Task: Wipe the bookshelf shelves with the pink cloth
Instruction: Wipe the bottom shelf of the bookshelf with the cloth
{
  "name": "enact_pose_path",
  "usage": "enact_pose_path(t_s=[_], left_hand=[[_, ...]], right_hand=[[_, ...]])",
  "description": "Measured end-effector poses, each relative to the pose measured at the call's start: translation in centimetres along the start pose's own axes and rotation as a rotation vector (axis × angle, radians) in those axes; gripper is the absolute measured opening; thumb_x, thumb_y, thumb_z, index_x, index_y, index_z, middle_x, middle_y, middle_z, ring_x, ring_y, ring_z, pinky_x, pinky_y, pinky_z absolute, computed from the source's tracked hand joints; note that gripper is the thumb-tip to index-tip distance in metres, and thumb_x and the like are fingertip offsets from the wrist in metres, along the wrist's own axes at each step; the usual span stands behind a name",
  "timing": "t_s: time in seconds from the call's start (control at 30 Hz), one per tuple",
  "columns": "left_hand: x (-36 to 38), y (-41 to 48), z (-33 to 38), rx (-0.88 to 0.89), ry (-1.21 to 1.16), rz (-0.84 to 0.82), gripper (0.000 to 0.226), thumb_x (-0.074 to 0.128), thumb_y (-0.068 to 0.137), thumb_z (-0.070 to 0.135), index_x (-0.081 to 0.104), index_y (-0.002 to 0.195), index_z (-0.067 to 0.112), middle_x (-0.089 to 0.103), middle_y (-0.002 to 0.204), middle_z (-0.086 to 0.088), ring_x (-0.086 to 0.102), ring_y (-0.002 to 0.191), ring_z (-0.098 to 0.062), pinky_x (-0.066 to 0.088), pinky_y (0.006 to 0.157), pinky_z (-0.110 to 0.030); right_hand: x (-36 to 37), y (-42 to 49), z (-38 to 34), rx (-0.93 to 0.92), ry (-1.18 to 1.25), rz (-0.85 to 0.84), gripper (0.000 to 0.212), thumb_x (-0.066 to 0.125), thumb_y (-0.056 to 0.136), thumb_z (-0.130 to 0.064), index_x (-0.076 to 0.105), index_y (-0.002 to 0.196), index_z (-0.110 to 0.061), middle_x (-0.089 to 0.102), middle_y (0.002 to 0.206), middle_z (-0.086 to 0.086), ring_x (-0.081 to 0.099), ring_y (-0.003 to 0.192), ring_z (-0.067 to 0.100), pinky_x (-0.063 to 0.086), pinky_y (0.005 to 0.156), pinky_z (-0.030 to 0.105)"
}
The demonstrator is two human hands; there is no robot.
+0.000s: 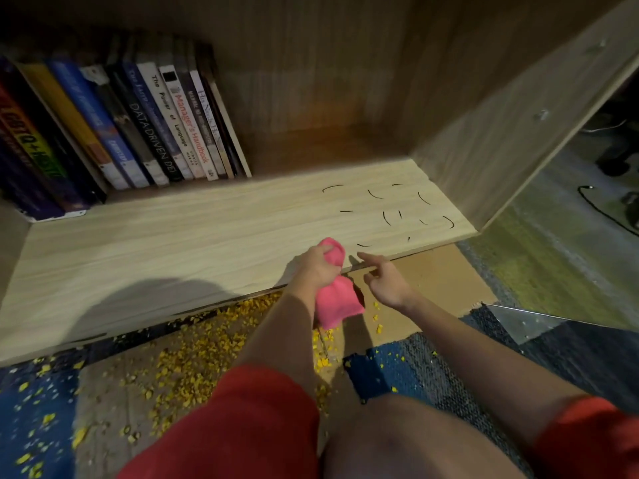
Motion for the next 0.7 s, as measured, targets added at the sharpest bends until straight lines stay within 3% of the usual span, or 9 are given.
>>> enact_pose_path(t_s=[0.1,0.2,0.27,0.33,0.4,0.47,0.57,0.7], left_hand=[[1.3,1.0,0.7,-0.038,-0.323,0.003,0.054,0.056,0.087,0.009,0.045,0.139,0.018,0.058,0.124,-0.01,0.062,0.094,-0.024,0.045,0.07,-0.025],[1.7,2.5,1.1,-0.053,-0.57,0.041,0.034,0.041,0.09,0.001,0.061,0.116,0.01,0.062,0.101,-0.014,0.058,0.077,-0.024,0.045,0.07,-0.032],[1.4,3.0,0.7,-0.102,-0.671,0.076,0.029,0.039,0.095,0.006,0.055,0.118,0.012,0.056,0.094,-0.01,0.055,0.074,-0.023,0.049,0.071,-0.035],[0.7,2.7,-0.2,-0.125,-0.632,0.094,0.029,0.042,0.095,0.004,0.051,0.121,0.011,0.054,0.088,-0.004,0.056,0.078,-0.023,0.051,0.074,-0.035],[-0.2,1.6,-1.0,-0.132,-0.448,0.086,0.02,0.042,0.093,-0.001,0.052,0.095,0.017,0.053,0.075,0.0,0.055,0.069,-0.016,0.05,0.066,-0.024],[-0.6,1.1,-1.5,-0.165,-0.368,0.066,0.019,0.042,0.094,0.002,0.051,0.079,0.009,0.062,0.067,-0.012,0.056,0.062,-0.014,0.042,0.053,-0.018],[-1.7,-0.2,-1.3,-0.186,-0.08,0.139,0.023,0.05,0.093,0.011,0.065,0.105,-0.002,0.066,0.109,-0.02,0.062,0.101,-0.025,0.042,0.077,-0.027],[-2.1,-1.6,-0.9,-0.139,0.131,0.162,0.036,0.049,0.088,0.003,0.061,0.123,0.006,0.06,0.125,-0.016,0.054,0.117,-0.029,0.04,0.093,-0.03]], right_hand=[[-0.1,1.3,0.0,-0.045,0.065,0.064,0.042,0.038,0.095,0.002,0.046,0.136,-0.002,0.045,0.132,0.019,0.045,0.125,0.029,0.03,0.099,0.019],[-1.1,2.8,0.3,-0.061,0.177,0.134,0.036,0.036,0.097,0.0,0.052,0.129,0.002,0.049,0.127,0.019,0.049,0.118,0.024,0.029,0.09,0.011],[-1.1,3.3,0.3,-0.097,0.18,0.095,0.035,0.04,0.097,-0.006,0.053,0.129,0.0,0.05,0.124,0.017,0.049,0.116,0.022,0.031,0.097,0.016],[-0.2,3.5,-0.5,-0.133,0.102,-0.02,0.039,0.045,0.098,-0.017,0.049,0.134,-0.003,0.046,0.124,0.016,0.047,0.118,0.025,0.028,0.101,0.02],[1.0,3.8,-1.2,-0.169,-0.062,-0.073,0.047,0.05,0.095,-0.027,0.044,0.137,-0.005,0.043,0.122,0.015,0.043,0.117,0.027,0.028,0.103,0.026],[1.7,4.1,-1.9,-0.23,-0.252,-0.046,0.047,0.05,0.095,-0.031,0.042,0.135,-0.007,0.041,0.125,0.015,0.038,0.118,0.029,0.03,0.101,0.032],[2.3,4.1,-2.5,-0.304,-0.414,-0.024,0.043,0.045,0.096,-0.018,0.035,0.136,-0.009,0.036,0.13,0.015,0.035,0.118,0.031,0.034,0.099,0.036],[2.6,3.6,-3.0,-0.44,-0.499,-0.049,0.047,0.042,0.092,-0.009,0.038,0.139,-0.016,0.038,0.134,0.013,0.034,0.12,0.032,0.037,0.095,0.04]])
Point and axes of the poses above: each hand's wrist, its own y-axis towards the middle knuckle, its own x-axis out of the palm, z = x × y, the point moved 2 cm from there along y, towards the middle knuckle
